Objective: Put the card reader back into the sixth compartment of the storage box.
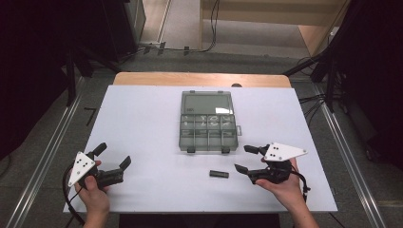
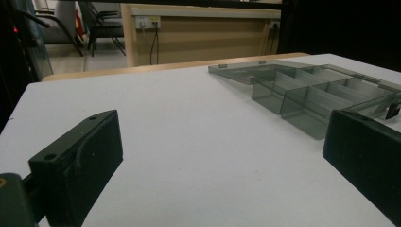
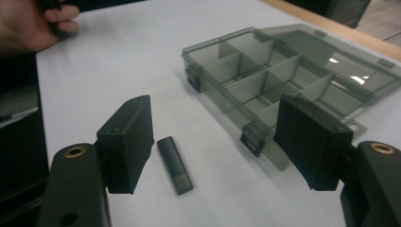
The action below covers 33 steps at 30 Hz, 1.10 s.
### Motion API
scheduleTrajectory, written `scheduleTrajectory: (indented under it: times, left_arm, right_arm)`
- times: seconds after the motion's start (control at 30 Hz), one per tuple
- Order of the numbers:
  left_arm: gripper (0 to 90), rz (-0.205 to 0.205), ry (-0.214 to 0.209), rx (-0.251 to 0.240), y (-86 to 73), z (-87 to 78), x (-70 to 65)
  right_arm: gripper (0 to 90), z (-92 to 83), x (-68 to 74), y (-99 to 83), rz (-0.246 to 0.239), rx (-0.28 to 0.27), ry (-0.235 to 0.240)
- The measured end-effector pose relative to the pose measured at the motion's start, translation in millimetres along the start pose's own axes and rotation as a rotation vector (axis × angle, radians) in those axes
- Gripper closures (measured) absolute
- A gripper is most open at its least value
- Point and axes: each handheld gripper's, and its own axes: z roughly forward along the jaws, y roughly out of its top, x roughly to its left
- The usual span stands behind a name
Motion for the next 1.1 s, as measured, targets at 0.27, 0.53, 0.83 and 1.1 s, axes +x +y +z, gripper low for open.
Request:
scheduleTrajectory:
  times: [0.27, 0.53, 0.83, 1.1]
  left_arm:
    - [0.0, 0.0, -0.001, -0.001, 0.1, 0.6, 0.1]
    - [0.0, 0.0, -0.001, -0.001, -0.1, 0.5, 0.2]
    - [0.0, 0.002, -0.001, 0.0, -0.3, 0.3, -0.1]
    - [0.0, 0.002, -0.002, 0.0, -0.3, 0.1, -0.1]
  right_arm:
    - [37.5, 19.3, 5.6, 11.9, -0.053, 0.115, 0.083]
    - [42.2, 39.0, 8.3, 13.0, -0.081, 0.23, 0.12]
    - [48.3, 53.8, 7.3, 9.1, -0.09, 0.317, 0.155]
    - [52.5, 68.6, 11.5, 2.2, -0.133, 0.388, 0.142]
